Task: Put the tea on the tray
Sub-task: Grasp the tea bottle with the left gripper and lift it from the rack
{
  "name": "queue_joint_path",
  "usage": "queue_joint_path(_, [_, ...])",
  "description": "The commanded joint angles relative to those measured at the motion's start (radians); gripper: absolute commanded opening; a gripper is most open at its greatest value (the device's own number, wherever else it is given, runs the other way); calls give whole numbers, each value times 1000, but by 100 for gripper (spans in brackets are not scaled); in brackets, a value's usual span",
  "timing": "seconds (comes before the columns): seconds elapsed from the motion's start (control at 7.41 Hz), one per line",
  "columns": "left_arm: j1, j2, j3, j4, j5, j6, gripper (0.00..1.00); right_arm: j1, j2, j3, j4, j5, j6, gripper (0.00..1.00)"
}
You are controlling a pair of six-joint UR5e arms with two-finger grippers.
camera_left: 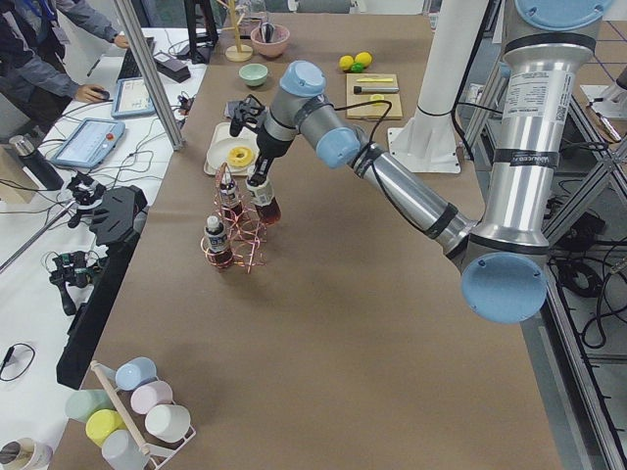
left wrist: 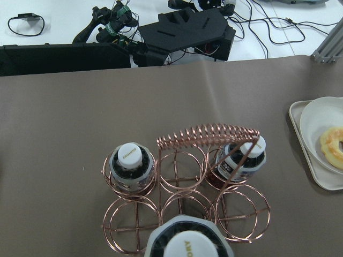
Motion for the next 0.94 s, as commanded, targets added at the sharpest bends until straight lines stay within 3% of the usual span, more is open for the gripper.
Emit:
queue_joint_path(0.0, [120,-323,-76,516,109,-78,0,0,3,1,1,0,1,100])
queue_joint_path(0.13, [171,-442,-62,625,143,-130,0,-1,3,1,1,6,3,100])
queue_joint_path(0.27, [229,-502,-35,623,146,-242,0,-2,6,-1,1,12,1,100])
queue_joint_path(0.4, [296,-557,-4,624,210,-322,0,-2,11,-1,0,12,1,100])
queue_joint_path(0.67, [410,-565,5,623,252,-377,0,-3,28,-1,0,12,12,100])
queue_joint_path(0.81, [479,-673,95,620,294,-487,0,-12,37,-1,0,15,18,100])
